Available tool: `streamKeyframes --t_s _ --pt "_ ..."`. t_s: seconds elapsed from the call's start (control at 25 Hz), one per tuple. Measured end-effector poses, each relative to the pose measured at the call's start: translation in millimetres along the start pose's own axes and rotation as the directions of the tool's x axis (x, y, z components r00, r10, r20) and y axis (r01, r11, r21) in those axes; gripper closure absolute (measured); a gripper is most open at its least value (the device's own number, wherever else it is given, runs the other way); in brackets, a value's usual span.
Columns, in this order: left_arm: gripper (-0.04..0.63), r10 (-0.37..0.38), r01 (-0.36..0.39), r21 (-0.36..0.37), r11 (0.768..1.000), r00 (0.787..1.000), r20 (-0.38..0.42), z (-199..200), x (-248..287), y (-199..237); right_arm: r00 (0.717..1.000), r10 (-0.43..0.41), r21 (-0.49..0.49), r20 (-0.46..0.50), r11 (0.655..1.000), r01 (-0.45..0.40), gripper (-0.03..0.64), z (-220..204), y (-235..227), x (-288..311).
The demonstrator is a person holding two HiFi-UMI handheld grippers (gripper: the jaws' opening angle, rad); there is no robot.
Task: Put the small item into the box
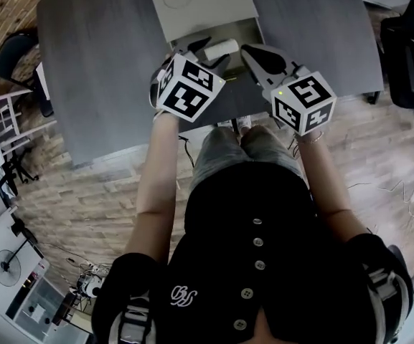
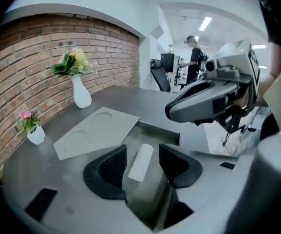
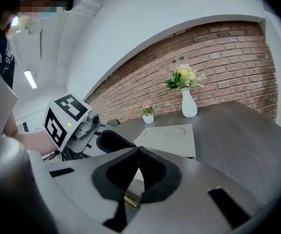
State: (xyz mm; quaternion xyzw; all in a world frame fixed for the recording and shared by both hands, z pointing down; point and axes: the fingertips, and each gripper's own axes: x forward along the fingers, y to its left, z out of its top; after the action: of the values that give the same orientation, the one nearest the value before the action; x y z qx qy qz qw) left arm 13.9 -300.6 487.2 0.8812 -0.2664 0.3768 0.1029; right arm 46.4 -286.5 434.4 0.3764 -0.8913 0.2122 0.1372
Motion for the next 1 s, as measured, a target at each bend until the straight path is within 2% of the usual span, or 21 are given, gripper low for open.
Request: streamKeyframes --t_s 0.08,0.24,0.44,0.56,0.64,0.72,0.8,1.0 --pt "0.396 -0.003 0.008 -0.068 0.998 0.998 0.064 9 -14 -3 1.000 0.022 -0.005 0.006 1.000 -0.022 0.614 8 7 0" --pt "0.489 0.055 -0.014 -0.193 0.981 0.977 0.205 30 -41 1 0.999 0.049 -0.040 0.008 0.998 -0.048 0.614 20 17 1" --pt "0.560 0.165 -0.087 -0.264 0.960 0.943 0.289 39 -75 13 0.998 0.069 -0.059 0.007 0.996 -0.069 0.614 32 34 8" --pt "0.572 0.169 -0.047 -0.320 0.946 0.915 0.366 41 -90 13 0.997 0.079 -0.080 0.010 0.994 -0.078 0.614 38 44 12" --pt "0.574 0.167 0.004 -0.374 0.927 0.890 0.424 40 -99 13 0.997 0.078 -0.084 0.023 0.994 -0.075 0.615 42 48 12" --pt "0.574 0.179 0.027 -0.415 0.909 0.876 0.448 36 -104 11 0.996 0.080 -0.085 0.036 0.993 -0.076 0.614 43 52 9" --pt "0.575 0.196 0.013 -0.434 0.901 0.879 0.434 31 -105 9 0.996 0.086 -0.096 0.036 0.992 -0.082 0.615 43 56 6" --pt "0.575 0.199 -0.010 -0.446 0.895 0.904 0.379 14 -99 -3 0.993 0.115 -0.122 0.011 0.986 -0.113 0.615 34 68 3"
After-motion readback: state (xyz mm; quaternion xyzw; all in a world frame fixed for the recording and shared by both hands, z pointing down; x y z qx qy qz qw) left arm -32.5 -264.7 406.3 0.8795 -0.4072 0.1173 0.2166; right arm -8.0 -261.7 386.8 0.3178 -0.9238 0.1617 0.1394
